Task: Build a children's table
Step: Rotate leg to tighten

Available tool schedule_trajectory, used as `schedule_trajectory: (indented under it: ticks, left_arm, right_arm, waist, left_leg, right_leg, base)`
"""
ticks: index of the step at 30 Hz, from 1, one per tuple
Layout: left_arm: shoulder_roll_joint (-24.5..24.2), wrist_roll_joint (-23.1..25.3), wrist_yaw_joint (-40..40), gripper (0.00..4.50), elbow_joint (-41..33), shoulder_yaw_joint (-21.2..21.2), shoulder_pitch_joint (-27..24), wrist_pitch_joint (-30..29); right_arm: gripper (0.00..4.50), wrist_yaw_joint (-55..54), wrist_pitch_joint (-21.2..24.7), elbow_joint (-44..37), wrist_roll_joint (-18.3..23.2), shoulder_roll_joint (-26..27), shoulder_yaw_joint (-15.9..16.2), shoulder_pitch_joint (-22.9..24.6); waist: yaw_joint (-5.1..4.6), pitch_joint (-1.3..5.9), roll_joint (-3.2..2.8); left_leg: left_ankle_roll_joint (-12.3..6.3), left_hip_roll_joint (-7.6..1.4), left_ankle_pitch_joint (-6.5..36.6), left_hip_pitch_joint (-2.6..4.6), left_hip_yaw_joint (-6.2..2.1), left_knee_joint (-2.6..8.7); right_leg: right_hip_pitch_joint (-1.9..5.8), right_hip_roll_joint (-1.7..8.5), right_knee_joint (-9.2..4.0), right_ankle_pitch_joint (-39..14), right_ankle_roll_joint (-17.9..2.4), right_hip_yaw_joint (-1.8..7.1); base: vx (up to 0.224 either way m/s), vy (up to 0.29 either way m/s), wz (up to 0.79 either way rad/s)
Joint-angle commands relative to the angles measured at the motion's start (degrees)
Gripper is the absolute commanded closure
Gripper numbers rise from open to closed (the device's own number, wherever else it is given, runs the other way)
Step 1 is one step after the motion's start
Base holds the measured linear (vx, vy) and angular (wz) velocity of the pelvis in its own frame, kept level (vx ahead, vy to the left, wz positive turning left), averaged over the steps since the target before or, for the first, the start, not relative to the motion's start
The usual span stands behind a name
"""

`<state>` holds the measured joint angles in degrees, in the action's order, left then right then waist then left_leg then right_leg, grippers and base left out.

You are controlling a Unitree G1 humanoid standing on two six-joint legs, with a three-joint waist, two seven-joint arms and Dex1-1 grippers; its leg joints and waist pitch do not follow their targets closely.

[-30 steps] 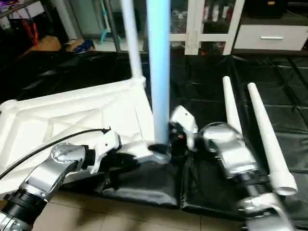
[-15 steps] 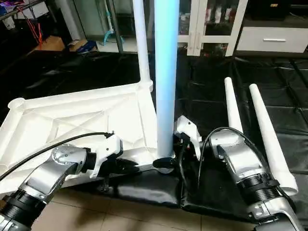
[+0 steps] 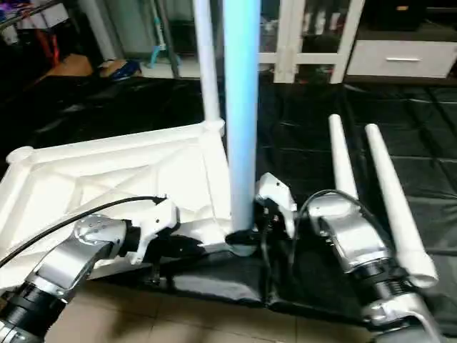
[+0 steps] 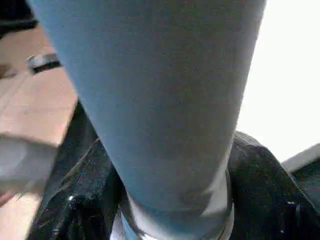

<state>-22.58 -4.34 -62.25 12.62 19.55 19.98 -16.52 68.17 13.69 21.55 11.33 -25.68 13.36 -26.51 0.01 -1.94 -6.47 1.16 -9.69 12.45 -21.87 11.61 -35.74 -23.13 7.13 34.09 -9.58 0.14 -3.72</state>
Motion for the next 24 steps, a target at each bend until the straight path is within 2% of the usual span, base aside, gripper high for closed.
schedule_trajectory:
  ticks: [1,2,4,5,7,8,9,10,11,12,13,15,17,18,19,21,22,23,24]
  left_arm:
    - [1.3,1.4,2.3,4.5,2.3,1.2,0.3,-0.9]
    - [1.9,1.8,3.6,4.5,3.0,0.9,0.8,-0.8]
    - [4.5,3.2,9.5,4.5,6.5,-0.5,3.2,-1.4]
    - [6.0,4.0,13.4,4.5,8.8,-1.6,4.7,-1.9]
    - [9.5,3.8,21.5,4.5,12.8,-5.0,7.7,-5.2]
    - [9.5,3.8,21.5,4.5,12.8,-5.0,7.7,-5.2]
    - [10.3,3.6,23.2,4.5,13.5,-5.8,8.2,-6.1]
    - [13.8,2.1,30.0,4.5,17.8,-9.7,11.5,-5.2]
    - [14.6,2.4,32.2,4.5,19.7,-10.4,12.9,-4.2]
    - [15.0,2.8,33.7,4.5,21.2,-10.7,14.0,-3.3]
    - [15.1,3.2,33.9,4.5,22.0,-10.4,14.5,-2.5]
    - [15.2,3.7,33.2,4.5,23.3,-9.9,15.4,-1.5]
    - [15.0,4.2,32.3,4.5,23.1,-9.5,15.4,-1.0]
    - [14.8,4.1,31.6,4.5,22.5,-9.2,15.1,-1.1]
    - [14.1,4.2,30.2,4.5,21.6,-8.6,14.2,-0.7]
    - [13.1,4.6,28.1,4.5,20.6,-7.5,13.1,1.0]
    - [12.3,4.4,26.1,4.5,19.8,-6.8,12.0,1.1]
    - [11.5,4.3,24.3,4.5,18.8,-6.0,10.9,1.6]
    - [10.8,3.9,22.7,4.5,17.7,-5.6,10.0,1.7]
  right_arm:
    - [1.89,-10.1,0.1,3.4,-3.4,2.4,-1.6,-0.5]
    - [1.89,-12.2,0.4,4.1,-3.7,3.3,-2.0,-0.7]
    - [1.9,-19.8,2.6,6.2,-4.4,6.9,-3.4,-1.4]
    - [1.9,-25.8,3.1,7.6,-5.4,9.0,-4.5,-1.9]
    - [1.91,-36.4,5.3,9.9,-5.7,13.0,-7.4,-2.9]
    - [1.91,-36.4,5.3,9.9,-5.7,13.0,-7.4,-2.9]
    - [1.91,-38.8,5.6,10.5,-5.6,13.9,-8.2,-3.2]
    - [1.91,-49.9,3.8,14.4,-7.3,17.9,-9.7,-5.2]
    - [1.91,-55.4,3.1,15.9,-7.2,20.5,-11.1,-6.1]
    - [1.91,-58.4,2.4,16.9,-7.3,22.7,-11.2,-6.8]
    - [1.92,-59.9,1.3,17.4,-7.4,24.1,-11.1,-7.4]
    - [1.92,-60.1,-0.5,17.9,-7.6,26.3,-10.8,-8.2]
    - [1.92,-57.3,-1.2,17.0,-7.1,27.1,-10.5,-8.5]
    - [1.92,-54.9,-1.9,16.1,-6.5,27.1,-10.2,-8.5]
    - [1.57,-50.6,-2.9,13.8,-5.8,26.2,-9.2,-7.8]
    - [1.23,-46.8,-3.8,11.3,-5.0,25.0,-8.5,-6.9]
    - [1.2,-43.8,-4.3,9.5,-4.5,23.5,-7.9,-6.4]
    - [1.18,-41.7,-4.0,7.9,-3.7,22.1,-8.1,-6.1]
    - [1.13,-39.4,-3.4,6.7,-3.0,20.7,-7.8,-5.8]
  waist:
    - [-0.25,2.91,1.51]
    - [-0.59,2.78,1.39]
    - [-1.36,2.61,1.52]
    - [-1.52,2.57,1.49]
    - [-2.15,2.38,1.55]
    - [-2.21,2.53,1.65]
    - [-2.19,2.5,1.64]
    - [-2.27,2.4,1.13]
    - [-3.0,2.43,1.43]
    - [-3.35,2.64,1.29]
    - [-3.25,2.99,0.99]
    - [-3.22,3.1,0.57]
    - [-3.21,3.14,0.75]
    - [-3.14,3.14,0.97]
    - [-2.92,3.32,0.82]
    - [-2.62,3.45,0.85]
    - [-2.63,3.47,1.23]
    - [-2.57,3.48,1.39]
    - [-2.83,3.41,0.96]
  left_leg:
    - [-2.71,-2.93,14.6,0.6,-1.69,5.51]
    - [-1.69,-2.8,16.6,0.65,-1.82,5.65]
    - [-0.43,-2.79,19.2,0.91,-1.97,5.84]
    - [-0.06,-2.7,20.0,1.01,-1.98,5.85]
    - [1.79,-2.37,22.2,1.2,-2.14,5.87]
    - [2.15,-2.28,22.8,1.35,-2.39,5.91]
    - [1.7,-2.42,23.2,1.18,-2.47,6.0]
    - [1.75,-2.45,23.8,1.27,-2.45,6.05]
    - [2.07,-2.0,24.7,1.29,-2.44,5.89]
    - [1.82,-1.73,24.3,1.39,-2.44,5.87]
    - [1.14,-1.95,22.3,1.06,-2.69,5.98]
    - [-0.15,-2.14,20.5,0.76,-2.51,6.01]
    - [-1.13,-2.19,19.7,0.5,-2.33,5.99]
    - [-1.58,-2.21,19.4,0.46,-2.23,5.96]
    - [-2.44,-2.25,18.3,0.56,-2.12,5.78]
    - [-4.57,-2.35,14.8,0.1,-2.05,5.48]
    - [-5.1,-2.39,14.0,0.01,-2.02,5.43]
    - [-6.18,-2.33,12.6,-0.31,-2.1,5.3]
    - [-6.79,-2.44,11.4,-0.8,-2.39,5.43]
  right_leg:
    - [2.17,1.35,-4.05,-17.9,-12.5,1.57]
    - [2.16,1.42,-4.28,-20.9,-11.6,1.48]
    - [1.82,1.29,-4.61,-22.9,-10.8,1.54]
    - [1.71,1.27,-4.67,-23.8,-10.6,1.5]
    - [1.54,1.27,-4.98,-27.6,-9.3,1.38]
    - [1.61,1.45,-5.3,-29.6,-8.2,1.26]
    - [1.63,1.57,-5.42,-29.3,-7.8,1.28]
    - [1.37,1.58,-5.46,-29.2,-7.8,1.31]
    - [1.11,1.32,-5.76,-29.9,-7.7,1.05]
    - [0.96,1.42,-5.99,-29.8,-7.5,1.07]
    - [1.67,1.59,-5.62,-26.7,-7.9,1.01]
    - [1.62,1.45,-5.43,-21.9,-9.1,1.04]
    - [1.97,1.45,-5.16,-18.9,-10.2,0.97]
    - [2.01,1.46,-5.13,-18.4,-10.5,1.01]
    - [2.11,1.61,-4.95,-17.2,-11.0,1.07]
    - [2.58,1.76,-4.67,-14.5,-11.4,1.07]
    - [2.54,1.73,-4.63,-14.0,-11.6,1.07]
    - [2.85,1.67,-4.34,-13.4,-11.6,0.94]
    - [3.26,1.86,-4.08,-13.5,-11.5,0.79]
  base:
    - [0.0,0.0,0.0]
    - [0.0,0.0,0.0]
    - [0.0,0.0,0.0]
    - [0.0,0.0,0.0]
    - [-0.026,0.004,-0.02]
    - [-0.052,0.009,-0.04]
    - [0.0,0.0,0.0]
    - [0.0,0.0,0.0]
    - [0.0,0.0,0.0]
    - [0.0,0.0,0.0]
    - [0.0,0.0,0.0]
    - [0.0,0.0,0.0]
    - [0.0,0.0,0.0]
    - [0.0,0.0,0.0]
    - [0.0,0.0,0.0]
    - [0.0,0.0,0.0]
    - [0.0,0.0,0.0]
    - [0.0,0.0,0.0]
    - [0.0,0.0,0.0]
